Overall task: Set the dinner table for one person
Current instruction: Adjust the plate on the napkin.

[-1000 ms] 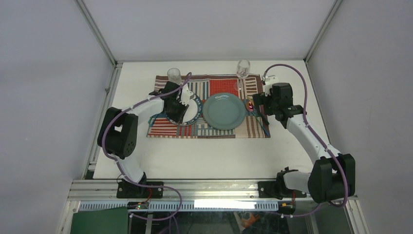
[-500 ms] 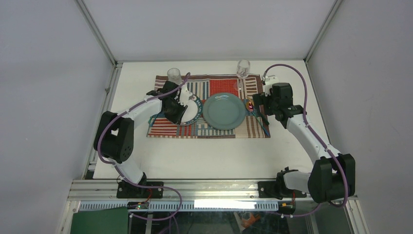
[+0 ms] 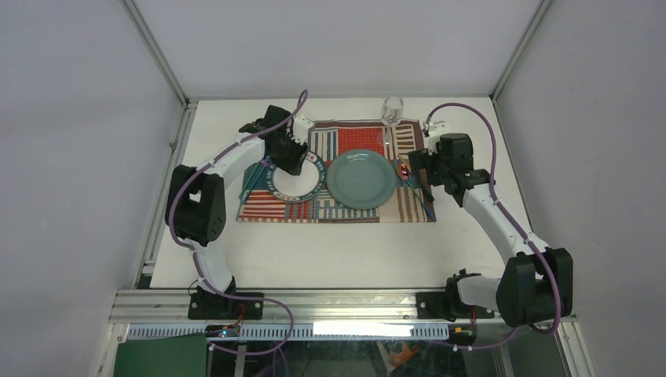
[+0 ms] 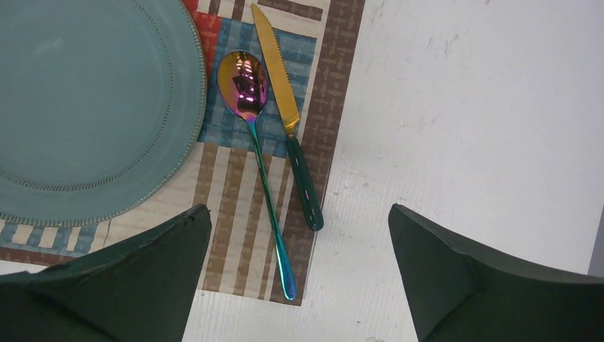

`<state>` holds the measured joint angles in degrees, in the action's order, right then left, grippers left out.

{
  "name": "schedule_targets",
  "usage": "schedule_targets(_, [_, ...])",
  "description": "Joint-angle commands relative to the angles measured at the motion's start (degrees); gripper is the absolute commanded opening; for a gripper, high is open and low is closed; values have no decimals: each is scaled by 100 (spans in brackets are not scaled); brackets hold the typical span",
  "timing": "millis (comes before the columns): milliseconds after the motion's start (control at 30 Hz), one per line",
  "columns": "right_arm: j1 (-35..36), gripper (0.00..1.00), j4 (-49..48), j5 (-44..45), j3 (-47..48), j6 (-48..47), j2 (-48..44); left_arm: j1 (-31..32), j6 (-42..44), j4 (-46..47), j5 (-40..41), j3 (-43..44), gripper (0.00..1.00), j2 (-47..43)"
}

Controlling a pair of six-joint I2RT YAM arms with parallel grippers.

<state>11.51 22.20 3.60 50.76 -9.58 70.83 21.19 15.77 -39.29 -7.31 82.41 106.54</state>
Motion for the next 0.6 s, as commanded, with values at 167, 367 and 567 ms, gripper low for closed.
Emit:
schedule_targets(167, [-50, 100, -124, -144, 91, -114, -51, -1609, 7, -18, -2233, -923, 32, -1008])
schedule_targets(367, [-48, 100, -79, -167, 133, -90, 45, -1649, -391, 136, -2897, -1506, 37, -1475])
schedule_targets(567, [-52, 100, -41, -150, 145, -70, 53, -1709, -829, 495, -2963, -1579, 31, -1129])
